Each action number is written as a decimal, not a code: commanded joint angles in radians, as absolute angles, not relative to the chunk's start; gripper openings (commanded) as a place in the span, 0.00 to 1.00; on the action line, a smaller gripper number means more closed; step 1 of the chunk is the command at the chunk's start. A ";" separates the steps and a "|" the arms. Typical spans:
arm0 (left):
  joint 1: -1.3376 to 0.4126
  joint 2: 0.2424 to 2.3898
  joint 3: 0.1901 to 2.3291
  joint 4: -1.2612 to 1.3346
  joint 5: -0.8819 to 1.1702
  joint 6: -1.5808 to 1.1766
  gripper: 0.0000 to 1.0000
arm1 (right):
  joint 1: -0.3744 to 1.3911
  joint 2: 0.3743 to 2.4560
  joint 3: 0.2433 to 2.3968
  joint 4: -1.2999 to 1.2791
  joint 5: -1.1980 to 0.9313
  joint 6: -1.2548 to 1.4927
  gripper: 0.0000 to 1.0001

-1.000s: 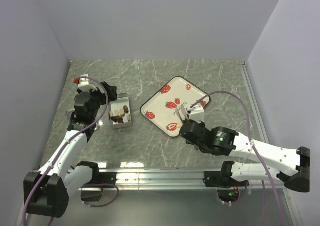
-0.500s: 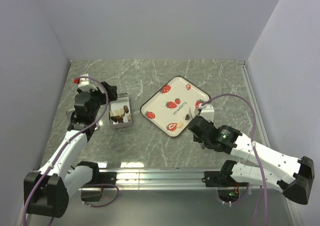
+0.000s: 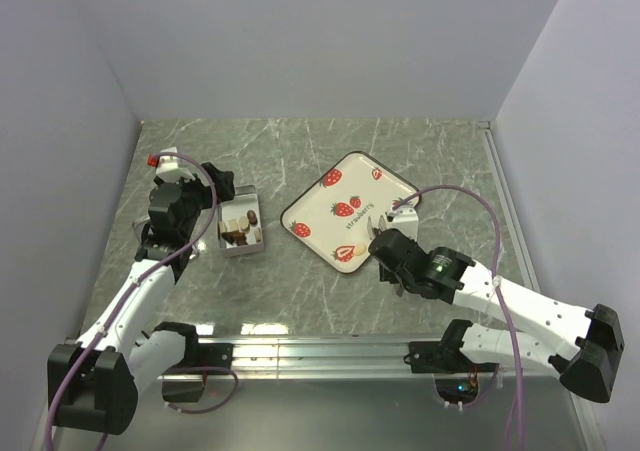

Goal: Pack the chocolate

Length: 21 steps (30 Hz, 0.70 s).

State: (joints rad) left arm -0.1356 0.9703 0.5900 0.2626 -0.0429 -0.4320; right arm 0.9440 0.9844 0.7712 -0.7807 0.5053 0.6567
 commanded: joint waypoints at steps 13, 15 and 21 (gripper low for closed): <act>-0.141 0.954 0.618 0.284 -0.044 -0.428 1.00 | 0.920 1.003 0.787 -0.785 0.525 0.675 0.43; -0.141 0.954 0.620 0.284 -0.044 -0.428 0.99 | 0.919 0.996 0.784 -0.784 0.520 0.672 0.43; -0.141 0.954 0.620 0.284 -0.044 -0.430 0.99 | 0.913 1.005 0.778 -0.767 0.500 0.658 0.43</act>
State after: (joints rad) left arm -0.1356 0.9703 0.5900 0.2626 -0.0429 -0.4316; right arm 0.9199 1.0084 0.7712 -0.7872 0.4957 0.6601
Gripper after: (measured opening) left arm 0.995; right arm 0.438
